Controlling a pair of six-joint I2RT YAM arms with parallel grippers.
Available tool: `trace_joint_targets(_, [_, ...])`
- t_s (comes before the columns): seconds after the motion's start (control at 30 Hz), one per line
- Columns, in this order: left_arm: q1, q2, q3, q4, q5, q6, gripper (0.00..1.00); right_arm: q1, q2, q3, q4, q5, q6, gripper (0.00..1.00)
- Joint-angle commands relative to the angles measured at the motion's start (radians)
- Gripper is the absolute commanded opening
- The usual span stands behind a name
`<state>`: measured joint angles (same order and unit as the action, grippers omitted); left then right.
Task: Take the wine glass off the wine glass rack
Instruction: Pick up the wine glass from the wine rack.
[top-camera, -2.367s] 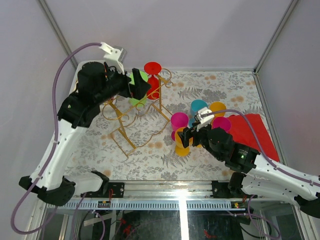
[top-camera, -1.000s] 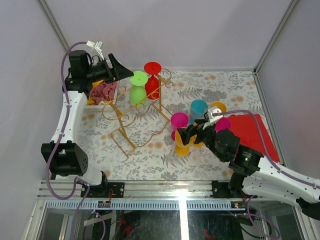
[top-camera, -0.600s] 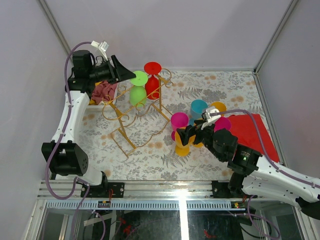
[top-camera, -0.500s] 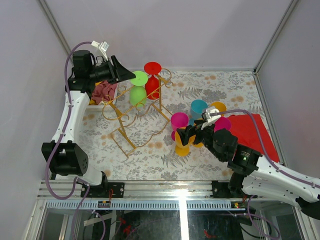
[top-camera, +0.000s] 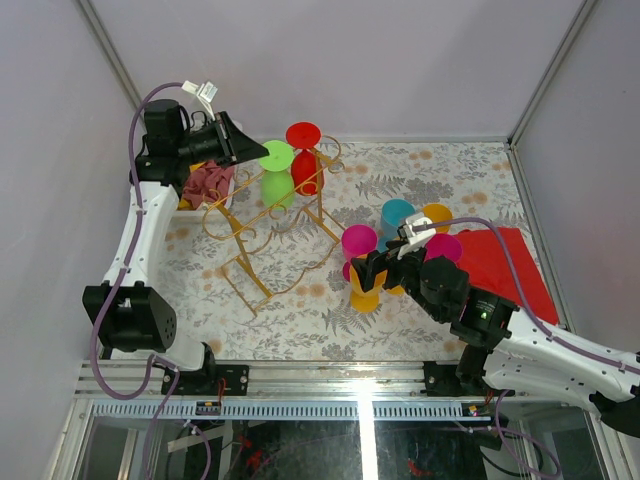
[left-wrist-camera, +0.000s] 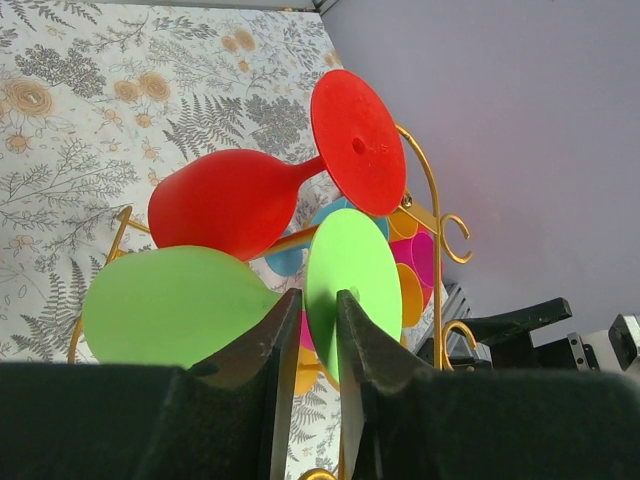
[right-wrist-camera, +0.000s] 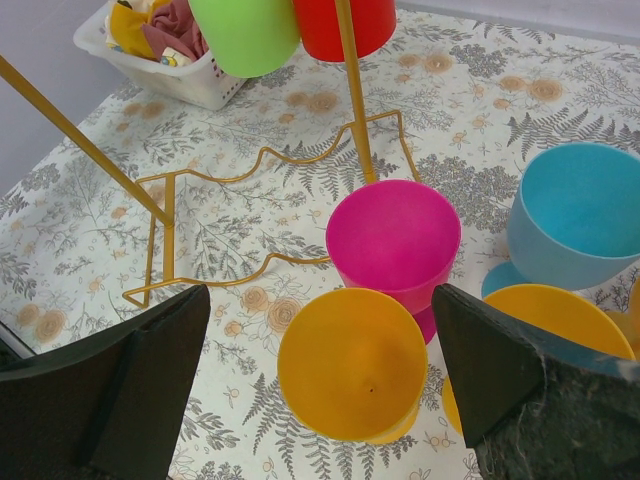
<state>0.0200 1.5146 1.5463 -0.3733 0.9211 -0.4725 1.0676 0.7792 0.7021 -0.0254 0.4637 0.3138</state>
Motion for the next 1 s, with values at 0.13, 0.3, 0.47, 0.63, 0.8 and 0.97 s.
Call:
trace_joint_targets(0.13, [-0.005,-0.045,-0.013,0.036,0.018,-0.037,0.16,-0.004,-0.001,0.044,0.038,0.038,-0.010,0.99])
trace_joint_targets(0.3, [-0.004,-0.067,-0.009,0.066,0.017,-0.069,0.08,-0.005,-0.003,0.044,0.037,0.041,-0.010,0.99])
trace_joint_targets(0.47, [-0.005,-0.070,-0.011,0.096,0.033,-0.102,0.05,-0.005,-0.008,0.042,0.034,0.041,-0.010,0.99])
trace_joint_targets(0.63, [-0.003,-0.077,-0.051,0.180,0.041,-0.175,0.01,-0.005,-0.018,0.040,0.031,0.046,-0.010,0.99])
trace_joint_targets(0.8, [-0.004,-0.084,-0.091,0.274,0.046,-0.269,0.00,-0.004,-0.023,0.039,0.025,0.048,-0.012,0.99])
trace_joint_targets(0.97, [-0.004,-0.088,-0.094,0.304,0.024,-0.322,0.00,-0.004,-0.042,0.032,0.024,0.047,-0.005,0.99])
